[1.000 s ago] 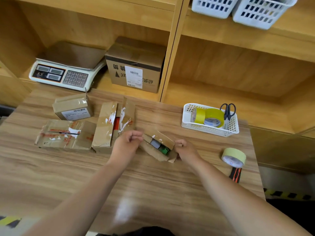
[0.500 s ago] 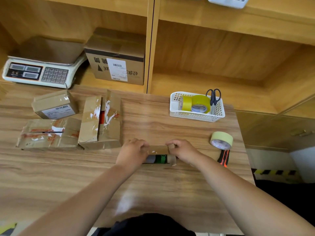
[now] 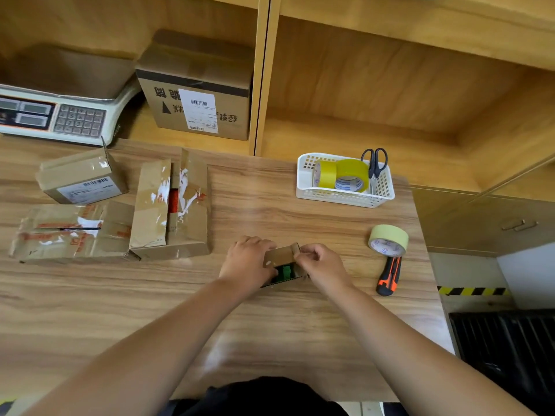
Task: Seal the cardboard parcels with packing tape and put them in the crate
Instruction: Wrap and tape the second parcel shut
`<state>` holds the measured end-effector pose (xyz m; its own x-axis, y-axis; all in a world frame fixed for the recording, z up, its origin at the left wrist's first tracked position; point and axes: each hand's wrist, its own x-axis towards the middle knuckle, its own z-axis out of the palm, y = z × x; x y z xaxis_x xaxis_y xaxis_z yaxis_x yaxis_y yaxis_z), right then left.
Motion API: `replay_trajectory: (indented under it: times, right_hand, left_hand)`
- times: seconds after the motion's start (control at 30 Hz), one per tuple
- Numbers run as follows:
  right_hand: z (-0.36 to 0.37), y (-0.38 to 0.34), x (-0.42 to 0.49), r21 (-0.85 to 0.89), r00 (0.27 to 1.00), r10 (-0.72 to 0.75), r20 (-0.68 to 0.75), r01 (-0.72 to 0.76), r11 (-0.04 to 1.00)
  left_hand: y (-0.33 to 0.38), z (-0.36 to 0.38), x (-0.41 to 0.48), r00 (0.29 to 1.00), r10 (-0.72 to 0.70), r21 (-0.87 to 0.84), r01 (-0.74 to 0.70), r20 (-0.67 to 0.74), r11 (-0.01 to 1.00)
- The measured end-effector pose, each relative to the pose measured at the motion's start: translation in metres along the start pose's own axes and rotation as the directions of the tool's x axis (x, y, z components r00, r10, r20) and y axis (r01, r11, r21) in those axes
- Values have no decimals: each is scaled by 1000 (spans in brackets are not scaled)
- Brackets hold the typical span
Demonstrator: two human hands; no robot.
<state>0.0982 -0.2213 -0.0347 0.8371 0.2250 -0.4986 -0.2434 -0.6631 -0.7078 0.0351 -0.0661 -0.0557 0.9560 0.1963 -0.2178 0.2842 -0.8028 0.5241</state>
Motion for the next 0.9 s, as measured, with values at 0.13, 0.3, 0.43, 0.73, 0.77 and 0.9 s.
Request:
replay_trajectory:
  times: [0.13,0.3,0.43,0.73,0.77,0.9]
  right_hand:
    - [6,4,-8,-136,999,21,-26,-24,990]
    - [11,9,-14,-107,994,-21,-111,9,994]
    - [15,17,-19,-143,993,-83,-82,71,987]
    - [27,28,-27,-371,932,-345,-113,282,885]
    - [28,26,-28,-406,911,-394,-118,318,857]
    - [34,23,-31,-497,876,-466,-127,350,794]
  left_hand:
    - [-3,8,-2,998,-37,-140,28,-60,990]
    - [-4,13,-3,990,-97,-258,68,-102,964]
    - [-8,16,-1,982,-141,-308,97,-126,947]
    - [-10,18,0,976,-172,-368,114,-129,923]
    - [-10,18,0,975,-177,-369,116,-135,922]
    - [-8,19,-2,975,-166,-369,102,-145,924]
